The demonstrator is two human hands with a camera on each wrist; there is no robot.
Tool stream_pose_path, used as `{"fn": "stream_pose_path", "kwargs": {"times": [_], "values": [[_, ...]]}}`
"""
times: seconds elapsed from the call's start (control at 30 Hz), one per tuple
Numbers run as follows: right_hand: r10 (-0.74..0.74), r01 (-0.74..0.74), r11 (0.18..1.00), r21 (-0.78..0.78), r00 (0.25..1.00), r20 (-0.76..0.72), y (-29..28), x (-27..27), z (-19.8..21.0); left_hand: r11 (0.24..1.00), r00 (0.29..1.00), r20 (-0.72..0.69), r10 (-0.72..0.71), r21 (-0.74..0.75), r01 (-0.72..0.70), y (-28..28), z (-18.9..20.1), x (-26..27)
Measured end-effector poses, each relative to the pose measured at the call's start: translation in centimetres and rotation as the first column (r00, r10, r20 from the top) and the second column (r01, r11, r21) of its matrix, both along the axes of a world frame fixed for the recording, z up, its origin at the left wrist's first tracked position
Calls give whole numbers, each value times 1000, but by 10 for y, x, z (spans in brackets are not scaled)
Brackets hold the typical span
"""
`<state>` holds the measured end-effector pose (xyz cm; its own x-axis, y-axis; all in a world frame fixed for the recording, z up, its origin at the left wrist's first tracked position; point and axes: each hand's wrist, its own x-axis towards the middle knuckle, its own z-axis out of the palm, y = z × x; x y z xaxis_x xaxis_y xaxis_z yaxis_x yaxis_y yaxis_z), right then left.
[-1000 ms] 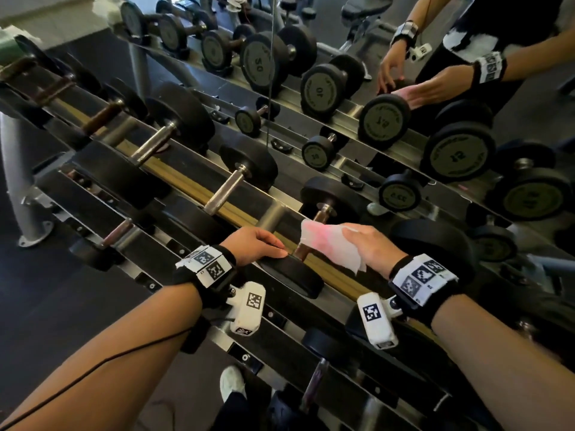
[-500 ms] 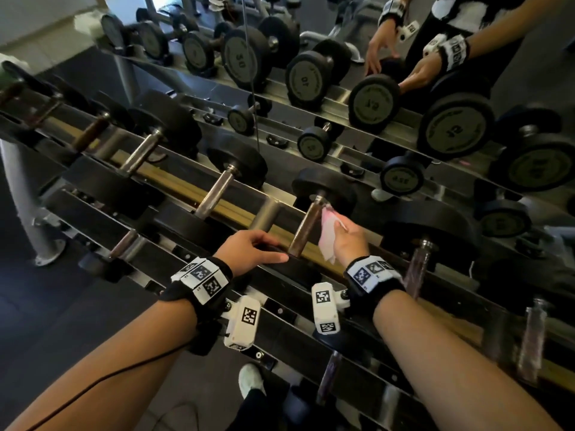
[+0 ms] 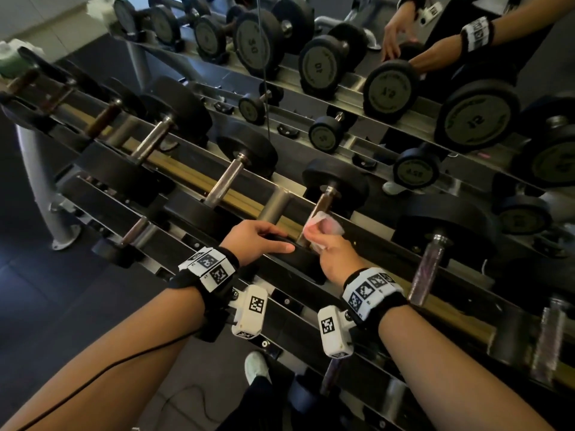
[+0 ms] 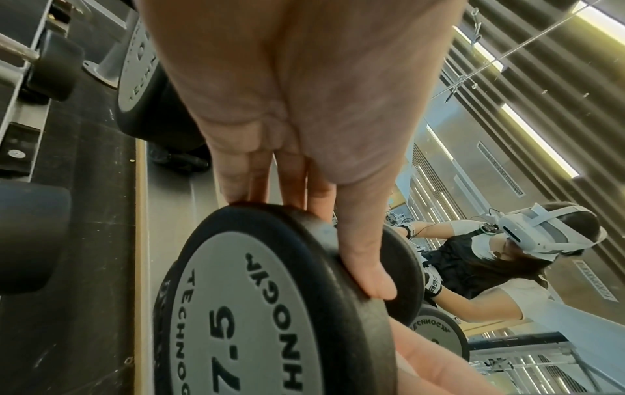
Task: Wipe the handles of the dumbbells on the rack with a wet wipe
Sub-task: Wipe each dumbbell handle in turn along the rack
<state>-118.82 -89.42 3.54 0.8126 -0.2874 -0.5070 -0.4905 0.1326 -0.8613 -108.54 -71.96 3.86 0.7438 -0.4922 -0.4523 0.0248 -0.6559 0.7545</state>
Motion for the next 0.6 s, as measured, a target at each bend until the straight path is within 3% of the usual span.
{"fn": "stream_pose_path", "kwargs": {"times": [0.07, 0.13, 0.23, 0.47, 0.6], "values": [[38, -45, 998, 48, 990, 133, -6, 1, 3, 1000, 1000, -2, -7, -2, 7, 0, 0, 0], [-118, 102, 989, 105, 980, 160, -16, 7, 9, 1000, 1000, -7, -20, -11, 20, 1, 0, 1], [-247, 250, 968, 8, 950, 192, -34, 22, 9, 1000, 1000, -6, -22, -14, 22, 1, 0, 1], [-10, 25, 973, -231, 998, 69, -15, 28, -6, 1000, 1000, -24, -6, -20, 5, 1, 0, 0], [-18, 21, 995, -98, 999, 32, -7, -1, -12, 1000, 1000, -10, -9, -13, 8, 1, 0, 1]]}}
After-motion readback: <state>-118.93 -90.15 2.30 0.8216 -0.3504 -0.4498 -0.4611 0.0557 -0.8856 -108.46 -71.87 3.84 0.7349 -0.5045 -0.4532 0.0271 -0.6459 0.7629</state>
